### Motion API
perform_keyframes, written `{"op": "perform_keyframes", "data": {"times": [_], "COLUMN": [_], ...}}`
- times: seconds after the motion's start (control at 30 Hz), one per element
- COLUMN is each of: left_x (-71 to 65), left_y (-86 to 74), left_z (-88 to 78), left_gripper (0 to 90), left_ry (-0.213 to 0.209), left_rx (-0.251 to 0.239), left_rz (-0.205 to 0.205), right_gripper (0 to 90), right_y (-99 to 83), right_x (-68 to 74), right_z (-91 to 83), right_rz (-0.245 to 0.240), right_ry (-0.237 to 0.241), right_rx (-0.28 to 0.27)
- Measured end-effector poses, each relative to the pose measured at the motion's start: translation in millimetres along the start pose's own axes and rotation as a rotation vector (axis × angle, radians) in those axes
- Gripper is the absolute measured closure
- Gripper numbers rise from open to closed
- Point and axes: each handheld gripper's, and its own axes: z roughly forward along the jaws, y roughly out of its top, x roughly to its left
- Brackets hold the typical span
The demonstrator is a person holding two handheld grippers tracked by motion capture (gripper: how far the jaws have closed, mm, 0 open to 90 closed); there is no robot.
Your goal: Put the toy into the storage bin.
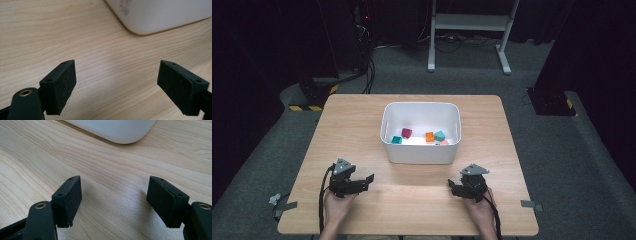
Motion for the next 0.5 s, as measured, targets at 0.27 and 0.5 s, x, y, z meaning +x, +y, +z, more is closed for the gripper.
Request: {"op": "perform_keyframes", "data": {"times": [0.27, 0.5], "left_x": [-0.4, -0.2], "left_y": [-16.4, -16.0], "left_z": [16.9, 20.5], "left_gripper": [15.3, 13.4], "left_ry": [0.096, 0.12], "left_rx": [0.035, 0.066], "left_rz": [0.043, 0.025], "right_gripper": [27.9, 27.9], "right_y": [0.0, 0.0], "right_x": [0.1, 0.2], "right_z": [0.0, 0.0], "right_rz": [0.001, 0.002], "right_ry": [0.0, 0.0], "right_rx": [0.0, 0.001]}}
